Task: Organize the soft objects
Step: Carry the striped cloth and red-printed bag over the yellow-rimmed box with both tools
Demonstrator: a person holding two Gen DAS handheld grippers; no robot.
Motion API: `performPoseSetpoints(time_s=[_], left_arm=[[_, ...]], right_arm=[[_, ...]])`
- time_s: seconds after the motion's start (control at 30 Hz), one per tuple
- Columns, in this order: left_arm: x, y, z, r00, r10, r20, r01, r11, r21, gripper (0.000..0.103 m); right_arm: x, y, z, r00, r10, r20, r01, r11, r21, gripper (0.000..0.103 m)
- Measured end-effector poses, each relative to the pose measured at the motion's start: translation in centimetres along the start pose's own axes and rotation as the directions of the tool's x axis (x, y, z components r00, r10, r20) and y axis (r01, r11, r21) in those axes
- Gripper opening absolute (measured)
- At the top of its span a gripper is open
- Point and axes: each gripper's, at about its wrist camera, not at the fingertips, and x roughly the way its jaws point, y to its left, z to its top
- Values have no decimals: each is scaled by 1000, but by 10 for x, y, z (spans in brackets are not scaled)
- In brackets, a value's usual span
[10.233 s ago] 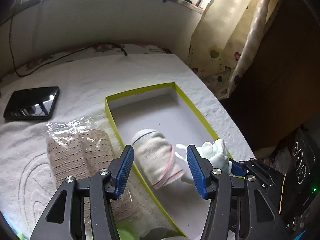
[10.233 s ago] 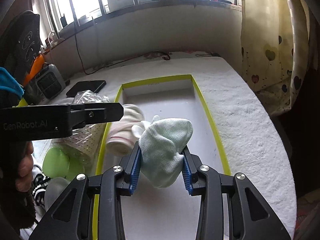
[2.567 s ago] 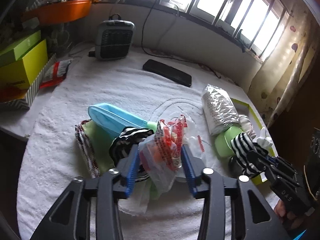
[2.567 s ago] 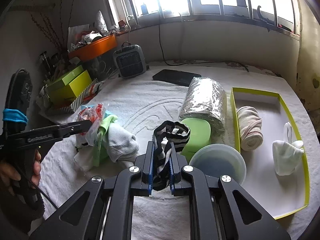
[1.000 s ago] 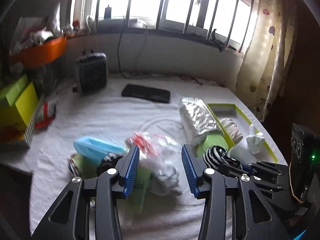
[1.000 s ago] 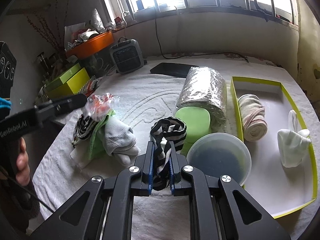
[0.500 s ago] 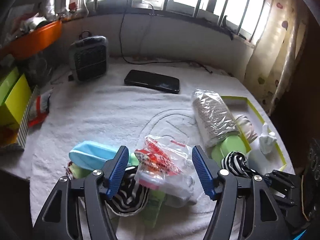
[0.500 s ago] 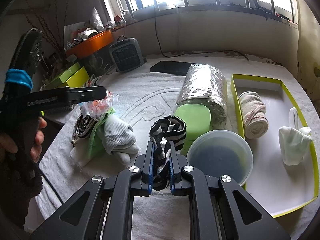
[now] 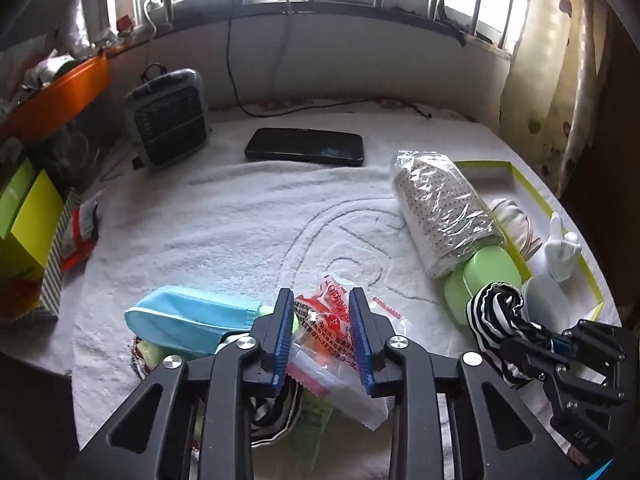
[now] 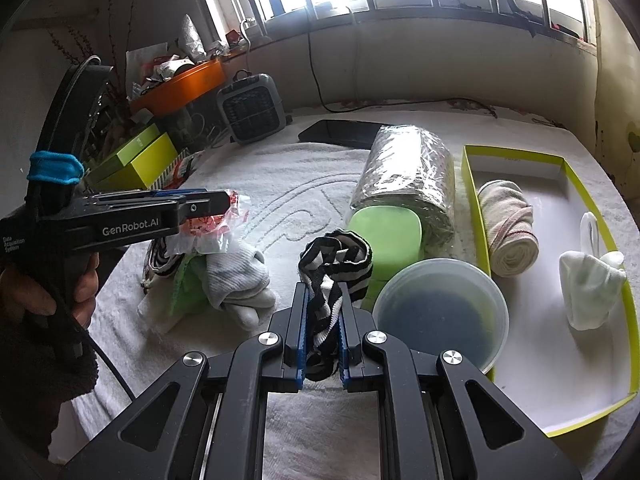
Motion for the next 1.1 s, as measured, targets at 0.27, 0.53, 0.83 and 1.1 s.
performPoseSetpoints(time_s=[0.27, 0.53, 0.83, 1.1], left_arm=[[-12, -3, 2, 999, -11, 46, 11, 1000, 4, 20], [-32, -7, 9, 994, -33, 99, 32, 999, 8, 20], [-45, -19, 25, 986, -100, 133, 101, 995, -7, 20], [-41, -50, 45, 976, -161, 144, 158, 987, 31, 20]], right_arm=[[-1, 0, 1, 1000, -3, 6, 3, 1000, 3, 12], [-11, 2, 8, 1000, -11, 28, 11, 1000, -7, 12], [-37, -9, 27, 995, -41, 95, 42, 999, 0, 12], [-56, -40, 45, 987, -93, 131, 90, 995, 32, 12]])
